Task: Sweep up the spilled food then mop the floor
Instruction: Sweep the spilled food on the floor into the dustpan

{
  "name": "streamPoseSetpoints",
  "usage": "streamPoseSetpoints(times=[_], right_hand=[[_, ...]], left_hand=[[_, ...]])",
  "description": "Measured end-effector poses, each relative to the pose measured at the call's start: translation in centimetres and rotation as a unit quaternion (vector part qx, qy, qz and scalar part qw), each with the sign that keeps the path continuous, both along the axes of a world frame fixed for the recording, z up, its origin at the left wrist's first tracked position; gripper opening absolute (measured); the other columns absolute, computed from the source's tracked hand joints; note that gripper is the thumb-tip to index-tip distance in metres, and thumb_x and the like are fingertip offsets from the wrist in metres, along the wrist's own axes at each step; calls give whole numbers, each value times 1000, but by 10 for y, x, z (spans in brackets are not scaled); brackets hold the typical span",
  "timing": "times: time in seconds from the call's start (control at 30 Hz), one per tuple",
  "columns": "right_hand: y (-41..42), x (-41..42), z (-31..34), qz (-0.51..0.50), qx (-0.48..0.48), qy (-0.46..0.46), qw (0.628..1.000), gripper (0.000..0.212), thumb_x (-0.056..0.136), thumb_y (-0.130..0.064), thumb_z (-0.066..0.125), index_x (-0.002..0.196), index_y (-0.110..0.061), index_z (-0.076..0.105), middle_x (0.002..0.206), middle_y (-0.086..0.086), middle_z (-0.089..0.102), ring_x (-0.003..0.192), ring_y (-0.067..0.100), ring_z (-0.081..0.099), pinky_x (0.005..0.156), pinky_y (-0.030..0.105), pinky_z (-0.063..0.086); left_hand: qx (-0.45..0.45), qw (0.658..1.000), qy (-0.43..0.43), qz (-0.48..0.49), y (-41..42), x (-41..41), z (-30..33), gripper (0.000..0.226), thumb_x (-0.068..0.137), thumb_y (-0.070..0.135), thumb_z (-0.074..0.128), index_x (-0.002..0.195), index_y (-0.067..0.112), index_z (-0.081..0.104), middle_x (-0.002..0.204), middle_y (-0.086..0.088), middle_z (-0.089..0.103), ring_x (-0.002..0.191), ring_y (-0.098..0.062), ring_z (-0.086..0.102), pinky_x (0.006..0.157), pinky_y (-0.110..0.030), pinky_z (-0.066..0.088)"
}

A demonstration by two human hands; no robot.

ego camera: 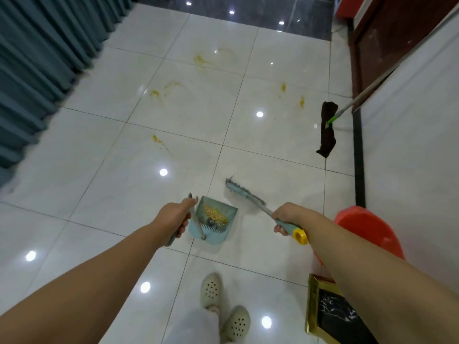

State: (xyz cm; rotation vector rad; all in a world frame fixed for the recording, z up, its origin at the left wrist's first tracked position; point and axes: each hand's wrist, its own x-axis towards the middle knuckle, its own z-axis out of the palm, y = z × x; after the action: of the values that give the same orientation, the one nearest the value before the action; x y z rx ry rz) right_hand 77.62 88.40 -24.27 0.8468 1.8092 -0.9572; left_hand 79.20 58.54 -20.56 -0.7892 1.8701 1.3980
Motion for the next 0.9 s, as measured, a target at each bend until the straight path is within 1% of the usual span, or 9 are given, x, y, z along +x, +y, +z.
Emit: streamPoseSetpoints(times=[0.13, 0.2, 0.27, 0.33, 0.47, 0.53, 0.6, 0.8, 0.9], right_hand=[[-9, 13, -10, 43, -20, -33, 998, 17, 97, -14, 47, 105, 0, 41, 78, 22, 57, 24, 15, 51, 34, 16, 42], [-8, 21, -4, 41, -32, -59, 997, 19, 96, -15, 48, 97, 4, 45, 77, 21, 59, 25, 14, 50, 35, 16, 42], [-2, 30, 7, 40, -35, -88, 995, 21, 95, -17, 48, 88, 2, 48, 75, 17, 59, 26, 13, 48, 34, 15, 41], [5, 40, 21, 31, -39, -95, 994, 19, 95, -17, 47, 87, 0, 48, 73, 14, 59, 27, 11, 46, 34, 14, 40], [20, 65, 49, -23, -65, -70, 995, 19, 96, -14, 44, 87, 1, 47, 75, 14, 56, 28, 11, 44, 33, 13, 38], [29, 77, 62, -52, -72, -47, 995, 18, 96, -13, 44, 87, 3, 47, 75, 15, 55, 34, 11, 44, 33, 15, 38], [38, 88, 75, -86, -79, -21, 993, 16, 97, -11, 44, 87, 2, 46, 75, 15, 55, 36, 11, 44, 33, 15, 39], [65, 127, 109, -188, -90, 32, 978, 16, 98, -13, 48, 89, 1, 48, 73, 14, 53, 27, 8, 45, 30, 13, 38], [77, 145, 126, -231, -89, 45, 968, 15, 98, -13, 49, 93, 1, 48, 78, 14, 53, 32, 8, 44, 30, 13, 39]], left_hand=[[-2, 1000, -2, -30, -3, 9, -7, 40, 90, 43, 52, 71, 8, 58, 52, -2, 52, 45, -14, 43, 43, -20, 38], [-3, 999, 5, -37, -4, 13, -8, 42, 91, 42, 52, 72, 6, 60, 50, -1, 55, 45, -14, 45, 42, -20, 39], [-8, 999, 13, -34, -4, 16, -6, 42, 90, 42, 53, 74, 4, 62, 53, -3, 57, 46, -15, 45, 41, -21, 40], [-12, 1000, 12, -23, -2, 19, -4, 42, 89, 43, 54, 74, 4, 61, 55, -5, 54, 46, -15, 44, 41, -22, 39], [-36, 999, 22, -19, 11, 29, 0, 45, 85, 49, 60, 66, 8, 55, 51, -3, 47, 41, -14, 38, 38, -20, 34], [-54, 998, 31, -34, 18, 35, 3, 49, 83, 53, 62, 63, 9, 52, 49, -3, 44, 41, -14, 36, 39, -20, 32], [-65, 996, 42, -54, 24, 40, 9, 52, 81, 57, 61, 63, 9, 52, 50, -3, 44, 42, -15, 35, 41, -21, 31], [-112, 980, 102, -126, 46, 44, 35, 55, 79, 59, 60, 66, 7, 55, 53, -4, 46, 43, -15, 37, 40, -21, 33], [-93, 974, 132, -161, 55, 42, 49, 53, 78, 58, 64, 66, 7, 55, 51, -3, 45, 40, -14, 36, 38, -20, 30]])
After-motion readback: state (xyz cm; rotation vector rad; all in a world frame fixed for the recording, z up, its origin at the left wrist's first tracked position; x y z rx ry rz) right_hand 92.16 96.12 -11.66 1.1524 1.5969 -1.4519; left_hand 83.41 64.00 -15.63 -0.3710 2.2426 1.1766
